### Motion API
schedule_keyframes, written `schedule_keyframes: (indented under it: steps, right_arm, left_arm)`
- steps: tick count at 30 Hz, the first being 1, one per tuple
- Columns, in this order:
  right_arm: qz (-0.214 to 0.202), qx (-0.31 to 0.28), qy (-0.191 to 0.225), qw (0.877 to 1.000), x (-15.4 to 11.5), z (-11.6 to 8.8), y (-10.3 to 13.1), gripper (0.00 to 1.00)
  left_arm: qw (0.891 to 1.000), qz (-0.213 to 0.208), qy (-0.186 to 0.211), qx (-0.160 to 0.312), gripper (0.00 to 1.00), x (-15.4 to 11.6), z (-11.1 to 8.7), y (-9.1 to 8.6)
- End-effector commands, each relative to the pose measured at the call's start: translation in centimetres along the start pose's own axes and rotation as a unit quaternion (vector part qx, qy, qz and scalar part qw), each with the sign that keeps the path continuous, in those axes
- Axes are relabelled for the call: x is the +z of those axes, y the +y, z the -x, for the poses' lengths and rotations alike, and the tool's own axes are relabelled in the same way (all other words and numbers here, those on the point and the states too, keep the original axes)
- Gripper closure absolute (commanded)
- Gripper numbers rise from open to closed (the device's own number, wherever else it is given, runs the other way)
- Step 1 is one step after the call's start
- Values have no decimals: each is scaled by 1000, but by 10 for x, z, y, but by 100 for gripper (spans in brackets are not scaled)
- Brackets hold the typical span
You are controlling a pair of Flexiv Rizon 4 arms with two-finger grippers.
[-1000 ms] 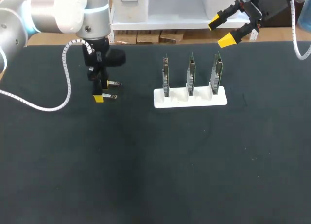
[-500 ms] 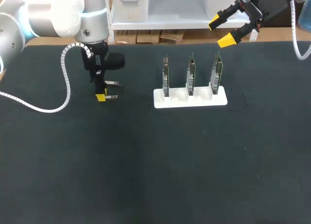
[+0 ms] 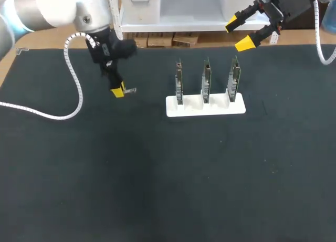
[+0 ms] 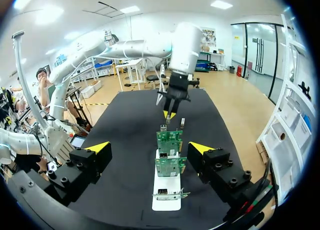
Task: Pick up the optical module with the left hand, and insert it into the network port with the right hand.
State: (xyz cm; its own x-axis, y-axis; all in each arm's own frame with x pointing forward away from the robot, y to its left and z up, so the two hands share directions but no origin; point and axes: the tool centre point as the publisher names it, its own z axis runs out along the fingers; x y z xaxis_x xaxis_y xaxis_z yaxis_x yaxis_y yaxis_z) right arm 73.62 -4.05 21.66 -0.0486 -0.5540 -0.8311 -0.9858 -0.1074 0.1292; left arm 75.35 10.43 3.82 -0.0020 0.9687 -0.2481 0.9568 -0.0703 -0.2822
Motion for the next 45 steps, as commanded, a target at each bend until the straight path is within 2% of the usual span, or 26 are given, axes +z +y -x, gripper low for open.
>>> schedule_keyframes:
  steps: [1, 3, 7, 15, 18, 22, 25, 45]
  right_arm:
    - [1, 0, 0, 1000, 0, 0, -1, 0]
    - [1, 0, 0, 1000, 0, 0, -1, 0]
    - [1, 0, 0, 1000, 0, 0, -1, 0]
    - [1, 0, 0, 1000, 0, 0, -1, 0]
    - [1, 0, 0, 1000, 0, 0, -1, 0]
    - [1, 0, 0, 1000, 0, 0, -1, 0]
    - [1, 0, 0, 1000, 0, 0, -1, 0]
    - [1, 0, 0, 1000, 0, 0, -1, 0]
  left_arm:
    - [995, 78, -60, -8, 100, -8, -4, -27]
    - [991, 95, -91, -10, 100, -17, -2, -33]
    - [986, 122, -110, 2, 100, -34, 12, -45]
    - [978, 148, -147, 11, 100, -54, 41, -60]
    - [970, 164, -180, 16, 100, -60, 48, -64]
    - [961, 186, -205, 19, 100, -70, 56, -69]
    - [961, 187, -203, 31, 100, -76, 61, -69]
    - [961, 187, -203, 31, 100, -76, 61, -69]
